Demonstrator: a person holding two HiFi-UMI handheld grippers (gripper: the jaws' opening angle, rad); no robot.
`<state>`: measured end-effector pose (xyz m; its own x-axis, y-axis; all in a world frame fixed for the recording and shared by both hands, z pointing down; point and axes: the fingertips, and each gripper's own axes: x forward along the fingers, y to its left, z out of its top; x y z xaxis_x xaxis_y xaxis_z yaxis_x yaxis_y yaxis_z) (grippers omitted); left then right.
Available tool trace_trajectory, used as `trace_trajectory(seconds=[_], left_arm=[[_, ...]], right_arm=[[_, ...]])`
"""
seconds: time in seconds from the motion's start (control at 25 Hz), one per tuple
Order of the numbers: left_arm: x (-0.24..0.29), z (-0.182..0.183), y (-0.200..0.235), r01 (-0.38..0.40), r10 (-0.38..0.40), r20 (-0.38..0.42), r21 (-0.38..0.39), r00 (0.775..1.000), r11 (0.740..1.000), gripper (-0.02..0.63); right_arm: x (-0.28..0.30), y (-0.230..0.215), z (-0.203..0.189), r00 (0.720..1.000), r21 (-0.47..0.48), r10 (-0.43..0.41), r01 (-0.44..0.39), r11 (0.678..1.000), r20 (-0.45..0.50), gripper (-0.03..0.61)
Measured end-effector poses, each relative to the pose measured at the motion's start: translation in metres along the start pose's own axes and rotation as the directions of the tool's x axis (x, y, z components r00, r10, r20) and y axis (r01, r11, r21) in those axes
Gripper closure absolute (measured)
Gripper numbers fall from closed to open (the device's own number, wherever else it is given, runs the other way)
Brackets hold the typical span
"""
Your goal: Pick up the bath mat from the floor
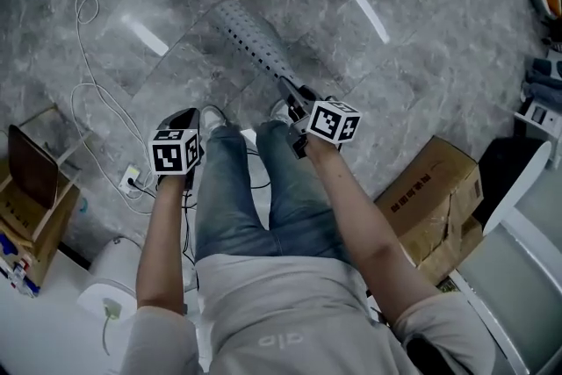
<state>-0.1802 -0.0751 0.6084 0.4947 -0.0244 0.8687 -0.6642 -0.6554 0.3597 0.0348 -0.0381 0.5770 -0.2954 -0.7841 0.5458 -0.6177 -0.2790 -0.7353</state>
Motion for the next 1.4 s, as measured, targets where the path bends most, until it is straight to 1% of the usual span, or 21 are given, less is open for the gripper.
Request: trace_trajectory(seconds=[0.16, 0.36, 0.44, 0.56, 0.68, 0.84, 1.0, 1.2, 1.4], left_arm=[[-0.029, 0.017, -0.01, -0.004, 0.004, 0.017, 0.014, 1.0, 1.0, 0.597], [-0.068, 0.043, -0.024, 0.006, -0.008, 0.032, 0.075, 0.999, 0.997, 0.597], [-0.084, 0.053, -0.029, 0.006, -0.01, 0.044, 0.089, 0.999, 0.996, 0.597], [-0.111, 0.065, -0.046, 0.012, -0.018, 0.07, 0.083, 0.997, 0.996, 0.597], [-0.133, 0.083, -0.062, 0.014, -0.023, 0.094, 0.088, 0.995, 0.996, 0.597], [-0.159, 0.099, -0.071, 0.029, -0.038, 0.121, 0.079, 0.992, 0.996, 0.597], [-0.192, 0.116, -0.086, 0.052, -0.063, 0.155, 0.074, 0.986, 0.996, 0.597], [-0.224, 0.138, -0.107, 0.06, -0.084, 0.173, 0.139, 0.981, 0.988, 0.597], [-0.263, 0.174, -0.122, 0.062, -0.105, 0.231, 0.188, 0.967, 0.98, 0.597]], right_arm=[[-0.021, 0.029, 0.016, 1.0, -0.004, 0.007, -0.007, 1.0, 0.014, 0.546], [-0.045, 0.07, 0.037, 0.998, -0.002, 0.028, -0.027, 1.0, 0.048, 0.546], [-0.053, 0.09, 0.042, 0.998, -0.005, 0.038, -0.038, 0.999, 0.047, 0.546], [-0.072, 0.119, 0.046, 0.998, -0.023, 0.049, -0.048, 0.999, 0.037, 0.546], [-0.088, 0.145, 0.06, 0.996, -0.035, 0.073, -0.071, 0.997, 0.044, 0.546], [-0.098, 0.174, 0.073, 0.995, -0.038, 0.092, -0.09, 0.995, 0.045, 0.546], [-0.113, 0.205, 0.08, 0.996, -0.074, 0.094, -0.092, 0.993, 0.012, 0.546], [-0.133, 0.24, 0.093, 0.995, -0.123, 0.099, -0.099, 0.988, -0.003, 0.546], [-0.155, 0.277, 0.118, 0.994, -0.15, 0.111, -0.107, 0.983, 0.021, 0.546]])
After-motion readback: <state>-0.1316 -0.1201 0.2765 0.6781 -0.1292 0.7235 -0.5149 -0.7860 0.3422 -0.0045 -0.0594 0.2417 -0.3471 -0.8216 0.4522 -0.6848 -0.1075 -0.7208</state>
